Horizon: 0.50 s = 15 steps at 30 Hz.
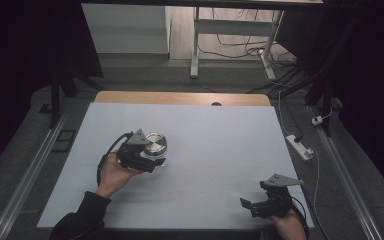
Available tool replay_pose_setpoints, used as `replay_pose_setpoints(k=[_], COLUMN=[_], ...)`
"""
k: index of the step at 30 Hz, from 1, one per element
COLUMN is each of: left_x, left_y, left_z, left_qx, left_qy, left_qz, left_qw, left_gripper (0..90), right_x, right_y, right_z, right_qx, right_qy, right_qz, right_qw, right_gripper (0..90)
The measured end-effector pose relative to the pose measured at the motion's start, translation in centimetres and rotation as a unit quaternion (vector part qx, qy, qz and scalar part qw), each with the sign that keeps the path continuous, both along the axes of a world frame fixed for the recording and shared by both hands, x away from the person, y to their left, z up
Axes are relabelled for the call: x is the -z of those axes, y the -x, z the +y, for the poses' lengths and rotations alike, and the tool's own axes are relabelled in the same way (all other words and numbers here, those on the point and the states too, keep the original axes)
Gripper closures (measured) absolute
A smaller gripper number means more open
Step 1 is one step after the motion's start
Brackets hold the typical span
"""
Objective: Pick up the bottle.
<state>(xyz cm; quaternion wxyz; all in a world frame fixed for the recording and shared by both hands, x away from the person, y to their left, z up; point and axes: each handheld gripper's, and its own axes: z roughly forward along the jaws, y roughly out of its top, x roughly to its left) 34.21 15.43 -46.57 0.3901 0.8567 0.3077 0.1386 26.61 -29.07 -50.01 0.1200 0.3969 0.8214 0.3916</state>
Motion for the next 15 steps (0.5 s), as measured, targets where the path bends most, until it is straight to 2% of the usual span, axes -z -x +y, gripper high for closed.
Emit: replay_pose_setpoints(k=[8, 15], left_x=[-1.8, -2.4], left_y=[-0.1, -0.5], left_z=[-1.4, -2.9], left_qx=[0.019, 0.041], left_qy=[0.000, -0.013], left_qz=[-0.008, -0.012], left_qw=[0.9998, 0.9990], left_gripper=[15.5, 15.5], right_x=[0.0, 0.0], right_y=[0.0, 0.0], right_z=[0.0, 0.0], right_qx=[0.000, 0.001], right_qy=[0.000, 0.000], right_qz=[0.000, -0.002], right_qw=[1.0000, 1.0000], right_gripper=[0.0, 0.0])
